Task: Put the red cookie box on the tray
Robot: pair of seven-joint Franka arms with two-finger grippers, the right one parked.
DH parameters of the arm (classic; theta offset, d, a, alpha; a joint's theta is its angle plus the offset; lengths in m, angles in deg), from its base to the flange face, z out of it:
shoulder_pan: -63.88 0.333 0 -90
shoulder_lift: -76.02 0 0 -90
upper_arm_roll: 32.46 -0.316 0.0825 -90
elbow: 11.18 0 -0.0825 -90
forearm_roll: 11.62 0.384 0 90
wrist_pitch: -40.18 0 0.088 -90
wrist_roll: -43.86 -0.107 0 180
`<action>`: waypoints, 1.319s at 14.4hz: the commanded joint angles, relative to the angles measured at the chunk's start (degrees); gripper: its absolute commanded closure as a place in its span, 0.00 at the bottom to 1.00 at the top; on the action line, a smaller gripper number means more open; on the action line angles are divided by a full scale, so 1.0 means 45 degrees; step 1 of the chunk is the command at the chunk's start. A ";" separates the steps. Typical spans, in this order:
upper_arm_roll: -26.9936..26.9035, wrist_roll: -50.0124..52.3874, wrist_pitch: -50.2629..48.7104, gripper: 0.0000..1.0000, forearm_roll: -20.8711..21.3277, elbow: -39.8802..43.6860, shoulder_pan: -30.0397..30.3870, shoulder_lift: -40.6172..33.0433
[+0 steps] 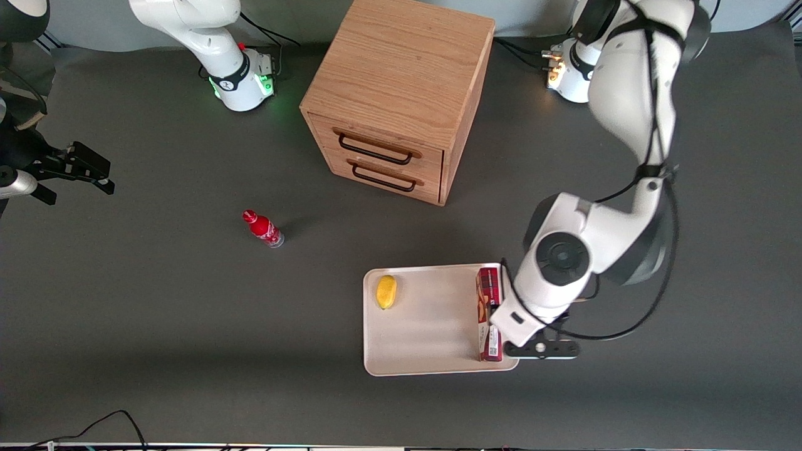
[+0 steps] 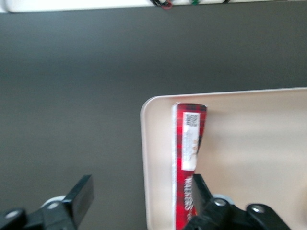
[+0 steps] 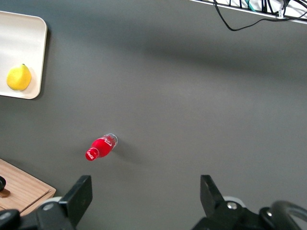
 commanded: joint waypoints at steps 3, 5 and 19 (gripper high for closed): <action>0.0075 -0.1682 -0.3336 0.00 -0.1335 -0.0850 0.1927 -0.3424; -0.0022 -0.4126 -0.4781 0.00 -0.2350 -0.0868 0.2941 -0.4342; -0.0120 -0.8217 -0.7874 0.00 -0.2315 -0.0635 0.4920 -0.6065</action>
